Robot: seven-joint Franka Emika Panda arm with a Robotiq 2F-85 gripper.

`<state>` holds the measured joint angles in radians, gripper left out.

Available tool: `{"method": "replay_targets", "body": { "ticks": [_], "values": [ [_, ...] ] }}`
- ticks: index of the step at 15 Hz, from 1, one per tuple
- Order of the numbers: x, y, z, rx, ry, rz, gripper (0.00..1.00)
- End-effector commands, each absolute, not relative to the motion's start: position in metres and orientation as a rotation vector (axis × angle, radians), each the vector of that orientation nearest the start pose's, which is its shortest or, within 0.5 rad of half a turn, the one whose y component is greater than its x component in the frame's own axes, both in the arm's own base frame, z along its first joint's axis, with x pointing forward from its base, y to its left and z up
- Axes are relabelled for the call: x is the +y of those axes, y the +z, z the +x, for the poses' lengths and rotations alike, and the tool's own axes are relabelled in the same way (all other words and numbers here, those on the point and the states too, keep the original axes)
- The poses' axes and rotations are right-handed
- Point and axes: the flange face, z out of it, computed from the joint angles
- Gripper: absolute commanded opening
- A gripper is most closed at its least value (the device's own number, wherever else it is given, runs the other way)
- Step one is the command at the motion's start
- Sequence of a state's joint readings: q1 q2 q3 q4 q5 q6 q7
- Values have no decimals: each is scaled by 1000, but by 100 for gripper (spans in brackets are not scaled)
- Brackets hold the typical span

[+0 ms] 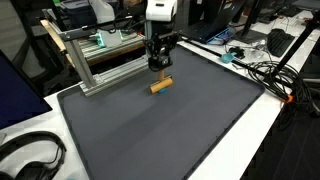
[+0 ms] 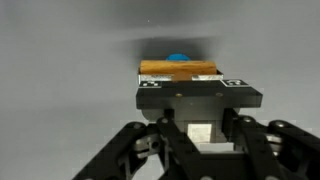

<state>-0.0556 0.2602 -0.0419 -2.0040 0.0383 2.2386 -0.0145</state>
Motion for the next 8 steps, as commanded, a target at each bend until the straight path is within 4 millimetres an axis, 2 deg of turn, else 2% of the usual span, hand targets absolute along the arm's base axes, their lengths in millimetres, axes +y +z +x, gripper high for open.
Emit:
{"method": "replay_targets", "body": {
  "ticks": [1, 8],
  "values": [
    [-50, 282, 591, 138, 129, -3087, 22],
    [-52, 281, 599, 101, 39, -3099, 22]
  ]
}}
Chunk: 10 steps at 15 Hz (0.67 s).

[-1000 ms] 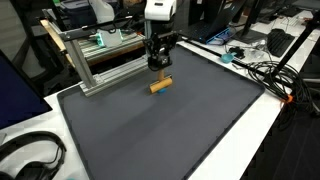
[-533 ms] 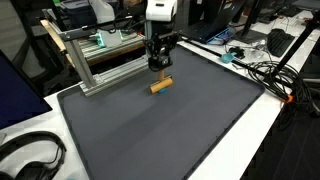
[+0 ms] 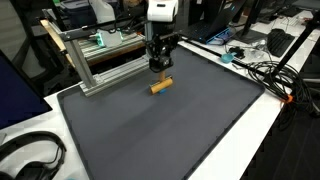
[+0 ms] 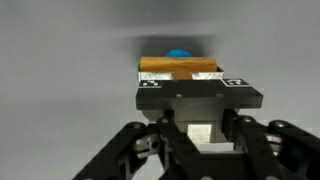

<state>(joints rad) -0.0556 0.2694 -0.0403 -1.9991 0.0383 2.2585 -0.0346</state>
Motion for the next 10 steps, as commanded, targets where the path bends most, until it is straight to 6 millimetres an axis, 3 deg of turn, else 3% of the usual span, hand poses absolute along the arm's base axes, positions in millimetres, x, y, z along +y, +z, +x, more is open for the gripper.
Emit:
{"method": "replay_targets", "body": {
  "ticks": [1, 10],
  "values": [
    [-52, 281, 599, 97, 37, -3099, 22],
    [-50, 278, 599, 67, 24, -3098, 22]
  ]
}}
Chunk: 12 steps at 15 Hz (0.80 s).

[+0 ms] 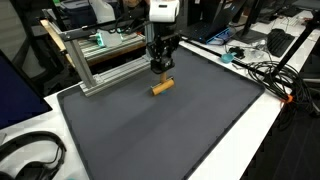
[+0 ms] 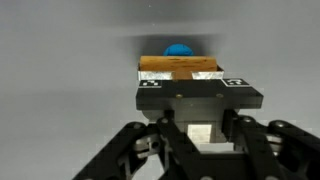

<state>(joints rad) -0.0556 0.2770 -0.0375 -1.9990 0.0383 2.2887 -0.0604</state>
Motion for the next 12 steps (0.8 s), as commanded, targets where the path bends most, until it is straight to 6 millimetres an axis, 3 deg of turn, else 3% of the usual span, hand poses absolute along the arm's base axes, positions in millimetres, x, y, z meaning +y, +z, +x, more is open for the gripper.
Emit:
{"method": "replay_targets", "body": {
  "ticks": [1, 12],
  "values": [
    [-50, 278, 598, 65, 24, -3097, 22],
    [-50, 271, 601, 57, -18, -3087, 22]
  ]
}}
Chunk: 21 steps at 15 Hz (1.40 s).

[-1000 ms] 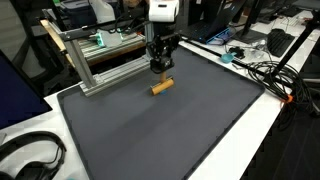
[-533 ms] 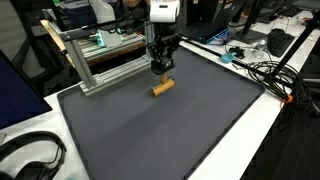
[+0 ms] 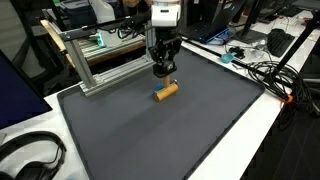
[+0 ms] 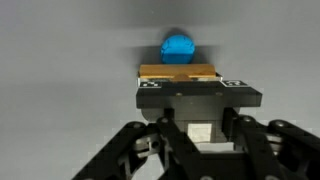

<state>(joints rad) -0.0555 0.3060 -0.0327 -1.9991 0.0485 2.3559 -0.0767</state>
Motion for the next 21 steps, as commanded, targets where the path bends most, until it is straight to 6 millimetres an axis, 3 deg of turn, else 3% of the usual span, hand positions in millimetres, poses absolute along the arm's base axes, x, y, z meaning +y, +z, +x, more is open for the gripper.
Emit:
{"method": "replay_targets", "body": {
  "ticks": [1, 3, 5, 14, 18, 19, 21],
  "values": [
    [-50, 274, 601, 54, -21, -3085, 22],
    [-50, 288, 602, 29, -46, -3092, 22],
    [-49, 315, 603, -44, -72, -3091, 22],
    [-26, 427, 566, -787, 21, -3047, 22],
    [-12, 449, 550, -1097, 92, -2973, 22],
    [-16, 438, 562, -955, 54, -3000, 47],
    [-11, 443, 558, -1031, 73, -2978, 47]
  ]
}}
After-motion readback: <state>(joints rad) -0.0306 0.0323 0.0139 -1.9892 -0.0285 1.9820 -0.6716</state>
